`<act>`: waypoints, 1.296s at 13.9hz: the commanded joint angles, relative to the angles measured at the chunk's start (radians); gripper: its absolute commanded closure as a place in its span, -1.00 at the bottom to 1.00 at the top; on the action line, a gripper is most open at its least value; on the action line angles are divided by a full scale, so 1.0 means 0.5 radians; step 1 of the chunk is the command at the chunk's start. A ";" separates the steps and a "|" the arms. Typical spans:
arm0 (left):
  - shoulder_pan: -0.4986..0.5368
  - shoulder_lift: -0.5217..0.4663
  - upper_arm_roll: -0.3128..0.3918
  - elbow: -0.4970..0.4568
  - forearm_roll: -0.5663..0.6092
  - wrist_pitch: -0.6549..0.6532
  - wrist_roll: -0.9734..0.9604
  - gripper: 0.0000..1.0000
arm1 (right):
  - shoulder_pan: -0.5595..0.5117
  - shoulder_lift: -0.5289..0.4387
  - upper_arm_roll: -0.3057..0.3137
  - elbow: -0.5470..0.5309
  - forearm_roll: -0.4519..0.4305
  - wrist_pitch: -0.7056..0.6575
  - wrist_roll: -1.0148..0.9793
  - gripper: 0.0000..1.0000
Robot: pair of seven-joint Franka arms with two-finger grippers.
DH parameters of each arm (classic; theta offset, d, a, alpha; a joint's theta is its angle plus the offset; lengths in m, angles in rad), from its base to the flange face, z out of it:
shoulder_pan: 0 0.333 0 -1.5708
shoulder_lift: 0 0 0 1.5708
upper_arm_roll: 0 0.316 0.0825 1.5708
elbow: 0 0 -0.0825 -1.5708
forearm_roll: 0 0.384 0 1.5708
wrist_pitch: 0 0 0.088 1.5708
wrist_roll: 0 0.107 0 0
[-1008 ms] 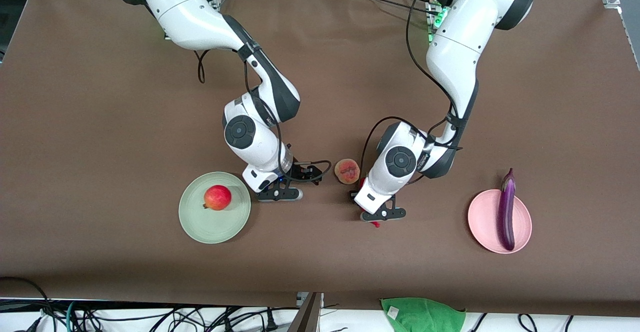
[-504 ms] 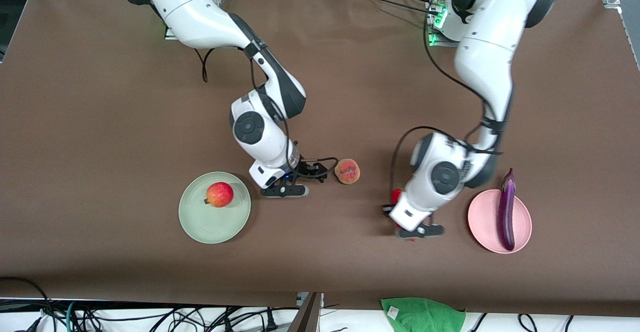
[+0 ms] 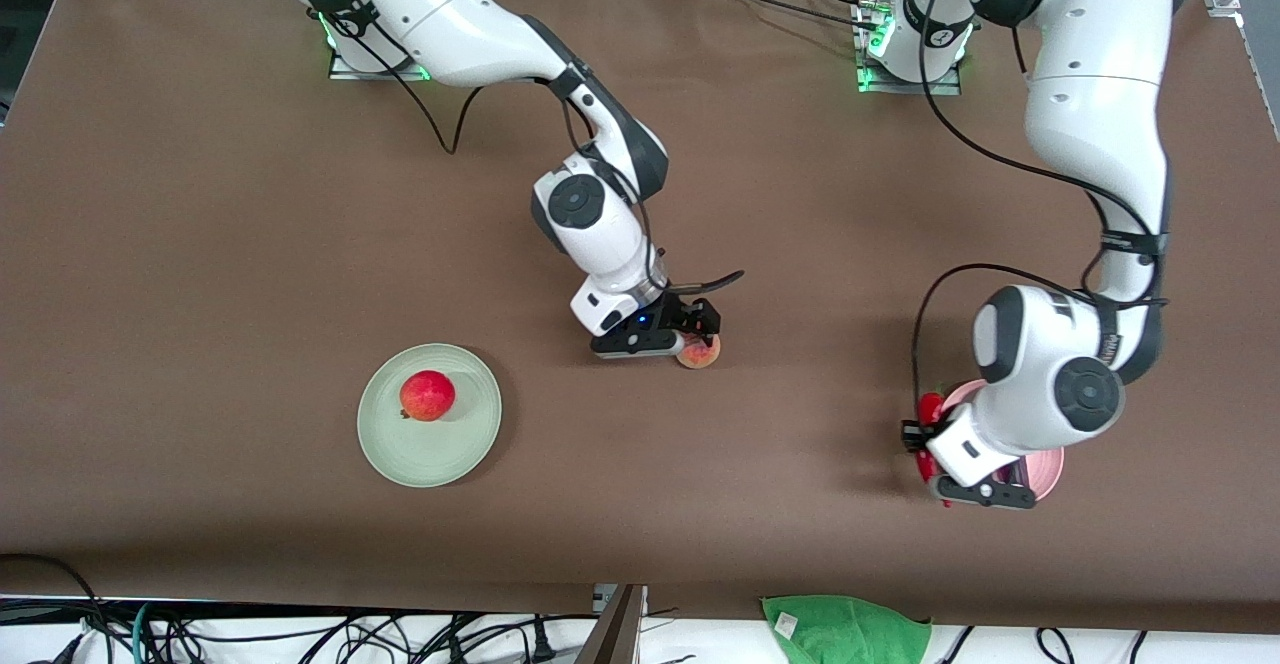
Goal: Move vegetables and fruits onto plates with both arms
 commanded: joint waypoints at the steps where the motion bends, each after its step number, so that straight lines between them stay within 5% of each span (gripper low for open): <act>1: 0.116 -0.009 -0.018 -0.032 -0.005 -0.016 0.286 1.00 | 0.134 0.070 -0.141 0.053 -0.049 0.061 0.039 -0.98; 4: 0.153 0.016 -0.018 -0.047 -0.009 -0.004 0.345 1.00 | 0.186 0.089 -0.157 0.053 -0.111 0.061 0.048 -0.98; 6: 0.174 0.040 -0.018 -0.053 -0.012 0.002 0.351 0.40 | 0.239 0.110 -0.181 0.050 -0.126 0.064 0.063 -0.98; 7: 0.202 0.049 -0.018 -0.053 -0.027 0.002 0.351 -0.50 | 0.257 0.122 -0.212 0.050 -0.129 0.064 0.063 -0.98; 8: 0.226 0.052 -0.018 -0.050 -0.042 0.008 0.348 -1.00 | 0.260 0.135 -0.224 0.050 -0.135 0.067 0.060 -0.98; 10: 0.239 0.040 -0.024 -0.026 -0.042 0.002 0.327 -1.00 | 0.257 0.156 -0.224 0.050 -0.187 0.089 0.057 -0.86; 15: 0.224 -0.015 -0.048 0.005 -0.045 -0.139 0.201 -1.00 | 0.184 0.110 -0.224 0.053 -0.194 0.068 0.020 0.61; 18: 0.205 -0.024 -0.045 0.250 -0.033 -0.448 0.042 -1.00 | 0.061 0.006 -0.203 0.053 -0.191 -0.141 -0.047 0.81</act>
